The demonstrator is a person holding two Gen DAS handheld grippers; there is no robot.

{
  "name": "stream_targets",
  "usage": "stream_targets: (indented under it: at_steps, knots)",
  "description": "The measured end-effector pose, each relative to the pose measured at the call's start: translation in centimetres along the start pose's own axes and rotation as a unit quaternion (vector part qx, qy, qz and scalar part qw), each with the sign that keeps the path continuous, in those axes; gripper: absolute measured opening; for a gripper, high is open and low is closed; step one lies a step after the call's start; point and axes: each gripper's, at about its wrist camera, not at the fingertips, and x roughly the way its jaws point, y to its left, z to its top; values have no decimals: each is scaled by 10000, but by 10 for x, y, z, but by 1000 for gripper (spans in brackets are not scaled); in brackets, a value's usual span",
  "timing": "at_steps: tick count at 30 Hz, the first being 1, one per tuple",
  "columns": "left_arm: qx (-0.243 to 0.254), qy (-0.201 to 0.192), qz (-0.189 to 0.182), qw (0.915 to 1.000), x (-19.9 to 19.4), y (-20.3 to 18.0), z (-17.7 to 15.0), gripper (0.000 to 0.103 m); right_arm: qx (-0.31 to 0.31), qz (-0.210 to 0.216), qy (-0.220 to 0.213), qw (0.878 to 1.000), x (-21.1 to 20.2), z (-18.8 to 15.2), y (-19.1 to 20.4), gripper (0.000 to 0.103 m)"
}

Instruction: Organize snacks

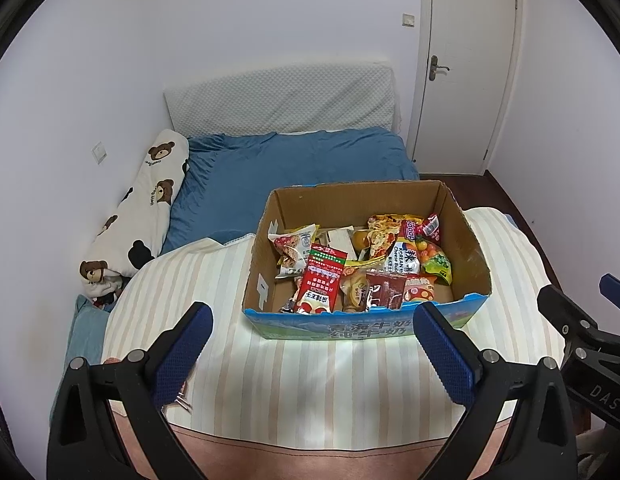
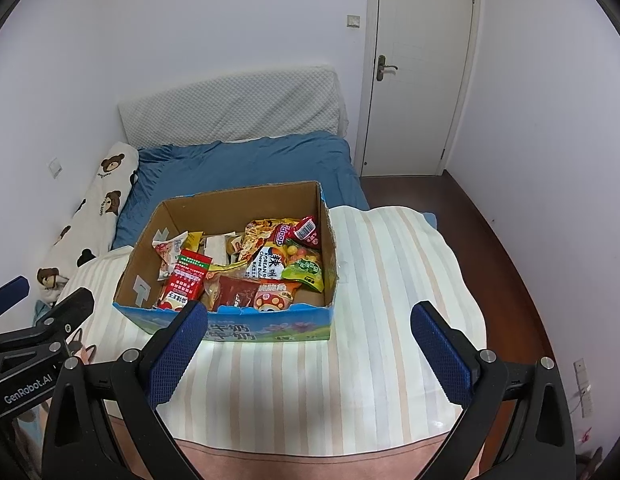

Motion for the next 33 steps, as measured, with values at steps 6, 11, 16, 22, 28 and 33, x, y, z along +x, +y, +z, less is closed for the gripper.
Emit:
stream_targets:
  at_steps: [6, 11, 16, 22, 28, 33]
  knots:
    - [29, -21, -11, 10000, -1, -1, 0, 103, 15, 9, 7, 10000, 2, 1, -2, 103]
    - [23, -25, -13, 10000, -2, -1, -1, 103, 23, 7, -12, 10000, 2, 1, -4, 103]
    - [27, -18, -29, 10000, -3, -2, -1, 103, 15, 19, -12, 10000, 1, 1, -3, 103]
    - [18, -21, -36, 10000, -3, -2, -1, 103, 32, 20, -37, 10000, -3, 1, -2, 103]
    - [44, -23, -60, 10000, -4, -5, -1, 103, 46, 10, -44, 10000, -4, 0, -3, 103]
    - [43, -21, -61, 10000, -4, -4, -1, 103, 34, 8, -36, 10000, -5, 0, -3, 103]
